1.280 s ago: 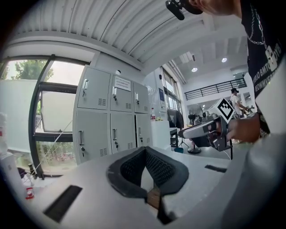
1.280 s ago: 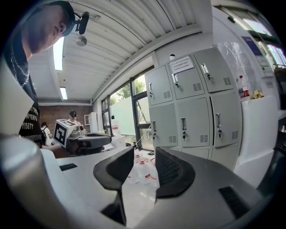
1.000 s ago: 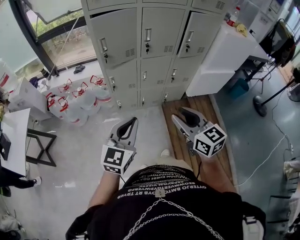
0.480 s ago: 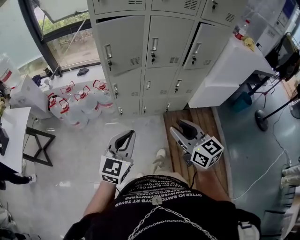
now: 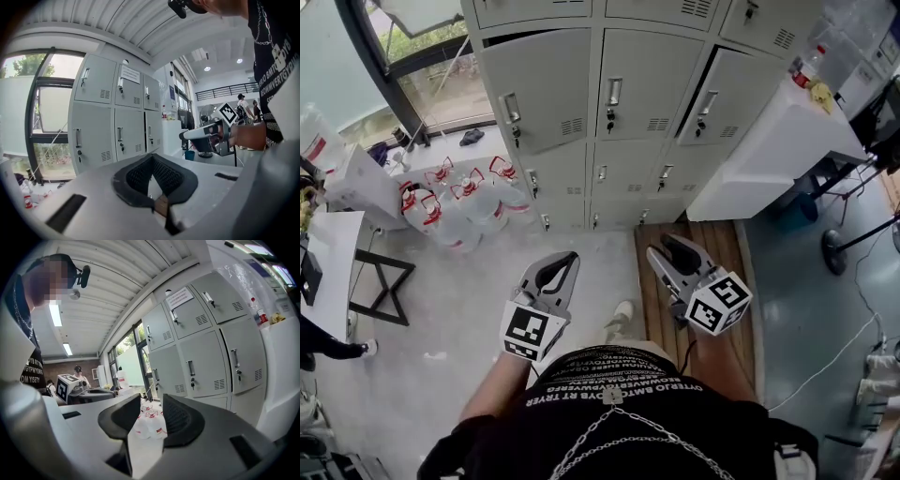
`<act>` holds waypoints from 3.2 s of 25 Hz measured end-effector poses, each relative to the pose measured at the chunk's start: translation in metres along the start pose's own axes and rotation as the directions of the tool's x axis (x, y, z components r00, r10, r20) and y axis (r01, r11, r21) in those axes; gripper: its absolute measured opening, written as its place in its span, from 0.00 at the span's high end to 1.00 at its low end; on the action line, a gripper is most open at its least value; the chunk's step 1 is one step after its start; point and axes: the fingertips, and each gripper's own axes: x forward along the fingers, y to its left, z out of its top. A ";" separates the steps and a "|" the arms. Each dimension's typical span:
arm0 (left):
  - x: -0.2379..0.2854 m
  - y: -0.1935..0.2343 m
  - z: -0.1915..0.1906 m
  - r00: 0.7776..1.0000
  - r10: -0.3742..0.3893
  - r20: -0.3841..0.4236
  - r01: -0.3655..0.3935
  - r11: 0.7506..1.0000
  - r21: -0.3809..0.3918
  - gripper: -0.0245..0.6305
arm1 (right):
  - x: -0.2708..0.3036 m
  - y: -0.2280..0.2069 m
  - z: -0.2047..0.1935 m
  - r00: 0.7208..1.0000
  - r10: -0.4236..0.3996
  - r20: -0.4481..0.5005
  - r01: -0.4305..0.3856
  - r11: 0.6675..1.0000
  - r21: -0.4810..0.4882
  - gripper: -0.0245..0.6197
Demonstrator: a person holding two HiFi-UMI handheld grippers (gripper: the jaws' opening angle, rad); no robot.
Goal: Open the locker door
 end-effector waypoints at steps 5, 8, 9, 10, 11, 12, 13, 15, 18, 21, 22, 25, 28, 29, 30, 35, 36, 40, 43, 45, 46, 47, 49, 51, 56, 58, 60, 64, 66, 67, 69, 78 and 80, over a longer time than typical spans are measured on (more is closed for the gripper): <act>0.040 0.022 0.003 1.000 0.028 -0.005 -0.028 0.999 -0.018 0.96 | 0.022 -0.036 0.012 1.000 0.019 -0.004 -0.019 1.000 -0.007 0.75; 0.068 0.029 0.008 0.999 0.032 -0.003 -0.032 0.999 -0.016 0.96 | 0.032 -0.059 0.017 0.999 0.035 -0.006 -0.035 0.999 -0.002 0.75; 0.077 0.031 0.011 0.999 0.033 -0.005 -0.033 0.999 -0.012 0.96 | 0.035 -0.066 0.019 0.999 0.041 -0.006 -0.041 0.999 0.000 0.75; 0.085 0.031 0.013 0.999 0.033 -0.008 -0.033 0.999 -0.007 0.96 | 0.038 -0.074 0.020 0.999 0.046 -0.004 -0.046 0.999 0.002 0.75; 0.093 0.031 0.015 0.999 0.033 -0.013 -0.033 0.999 -0.001 0.96 | 0.040 -0.082 0.022 0.999 0.050 -0.002 -0.049 0.999 0.007 0.75; 0.102 0.031 0.016 0.999 0.031 -0.019 -0.030 1.000 0.004 0.96 | 0.042 -0.090 0.023 0.999 0.051 0.002 -0.051 0.999 0.014 0.75; 0.110 0.030 0.017 0.999 0.028 -0.026 -0.028 1.000 0.008 0.96 | 0.044 -0.098 0.025 0.999 0.053 0.005 -0.053 0.998 0.021 0.75; 0.125 0.029 0.021 0.999 0.029 -0.034 -0.028 0.999 0.015 0.96 | 0.049 -0.114 0.029 0.998 0.061 0.012 -0.062 0.998 0.031 0.75; 0.144 0.032 0.029 0.998 0.050 -0.027 -0.050 0.999 0.017 0.96 | 0.056 -0.133 0.035 0.996 0.089 0.015 -0.090 0.996 0.030 0.75; 0.164 0.034 0.036 0.997 0.071 -0.020 -0.071 0.997 0.018 0.96 | 0.060 -0.153 0.041 0.994 0.107 0.019 -0.107 0.994 0.028 0.75; 0.170 0.035 0.038 0.997 0.078 -0.018 -0.077 0.997 0.018 0.96 | 0.061 -0.159 0.043 0.993 0.113 0.022 -0.114 0.993 0.026 0.75; 0.187 0.036 0.044 0.995 0.100 -0.007 -0.100 0.995 0.004 0.96 | 0.063 -0.177 0.048 0.991 0.135 0.023 -0.135 0.991 0.020 0.75; 0.201 0.036 0.048 0.992 0.123 0.003 -0.123 0.992 -0.007 0.96 | 0.063 -0.194 0.051 0.989 0.146 0.019 -0.147 0.989 0.018 0.75; 0.204 0.035 0.049 0.992 0.129 0.005 -0.129 0.992 -0.010 0.96 | 0.063 -0.198 0.052 0.989 0.150 0.019 -0.150 0.988 0.018 0.75; 0.206 0.034 0.050 0.991 0.133 0.006 -0.132 0.991 -0.014 0.96 | 0.063 -0.202 0.053 0.988 0.154 0.021 -0.154 0.988 0.020 0.75; 0.210 0.037 0.043 0.987 0.158 -0.030 -0.158 0.987 -0.021 0.96 | 0.069 -0.210 0.057 0.981 0.191 0.027 -0.192 0.981 0.030 0.75; 0.209 0.039 0.043 0.986 0.165 -0.035 -0.166 0.986 -0.021 0.96 | 0.073 -0.210 0.057 0.979 0.202 0.027 -0.202 0.979 0.031 0.75; 0.207 0.049 0.041 0.980 0.193 -0.047 -0.194 0.981 -0.029 0.96 | 0.092 -0.208 0.055 0.972 0.236 0.011 -0.236 0.971 0.042 0.75; 0.205 0.062 0.029 0.974 0.214 -0.078 -0.217 0.976 -0.023 0.96 | 0.106 -0.203 0.052 0.965 0.262 -0.001 -0.262 0.964 0.046 0.75; 0.207 0.071 0.026 0.972 0.219 -0.081 -0.222 0.975 -0.026 0.96 | 0.117 -0.204 0.051 0.963 0.268 -0.007 -0.268 0.962 0.045 0.75; 0.210 0.076 0.026 0.973 0.219 -0.077 -0.221 0.975 -0.027 0.96 | 0.123 -0.205 0.051 0.963 0.268 -0.009 -0.268 0.963 0.044 0.75; 0.213 0.081 0.026 0.974 0.216 -0.071 -0.218 0.975 -0.027 0.96 | 0.129 -0.207 0.052 0.964 0.266 -0.012 -0.265 0.963 0.042 0.75; 0.220 0.092 0.027 0.976 0.207 -0.063 -0.210 0.977 -0.030 0.96 | 0.141 -0.212 0.054 0.966 0.259 -0.016 -0.258 0.965 0.037 0.75; 0.229 0.104 0.030 0.979 0.197 -0.055 -0.199 0.979 -0.036 0.96 | 0.154 -0.215 0.059 0.967 0.253 -0.019 -0.253 0.967 0.031 0.75; 0.250 0.141 0.036 0.985 0.168 -0.038 -0.169 0.985 -0.029 0.96 | 0.192 -0.225 0.073 0.970 0.240 -0.036 -0.240 0.971 0.007 0.75; 0.258 0.156 0.035 0.988 0.151 -0.034 -0.152 0.988 -0.024 0.96 | 0.209 -0.229 0.080 0.972 0.232 -0.035 -0.232 0.973 -0.003 0.75; 0.268 0.168 0.034 0.991 0.133 -0.034 -0.134 0.991 -0.021 0.96 | 0.225 -0.231 0.087 0.973 0.228 -0.036 -0.228 0.974 -0.010 0.75; 0.285 0.198 0.037 0.992 0.122 -0.024 -0.123 0.992 -0.017 0.96 | 0.257 -0.233 0.093 0.970 0.236 -0.049 -0.238 0.971 -0.023 0.75; 0.291 0.212 0.042 0.992 0.123 -0.020 -0.124 0.992 -0.023 0.96 | 0.272 -0.235 0.095 0.971 0.233 -0.051 -0.235 0.972 -0.025 0.75; 0.294 0.218 0.042 0.992 0.121 -0.021 -0.121 0.992 -0.027 0.96 | 0.278 -0.236 0.096 0.972 0.230 -0.051 -0.231 0.973 -0.023 0.75; 0.298 0.228 0.039 0.993 0.112 -0.026 -0.113 0.993 -0.031 0.96 | 0.290 -0.238 0.099 0.973 0.227 -0.051 -0.228 0.973 -0.023 0.75; 0.317 0.254 0.031 0.999 0.039 -0.032 -0.041 0.998 -0.057 0.96 | 0.337 -0.239 0.101 0.982 0.177 -0.065 -0.179 0.984 -0.024 0.71; 0.321 0.258 0.029 0.999 0.018 -0.034 -0.019 0.998 -0.054 0.96 | 0.344 -0.242 0.100 0.986 0.152 -0.070 -0.154 0.988 -0.022 0.70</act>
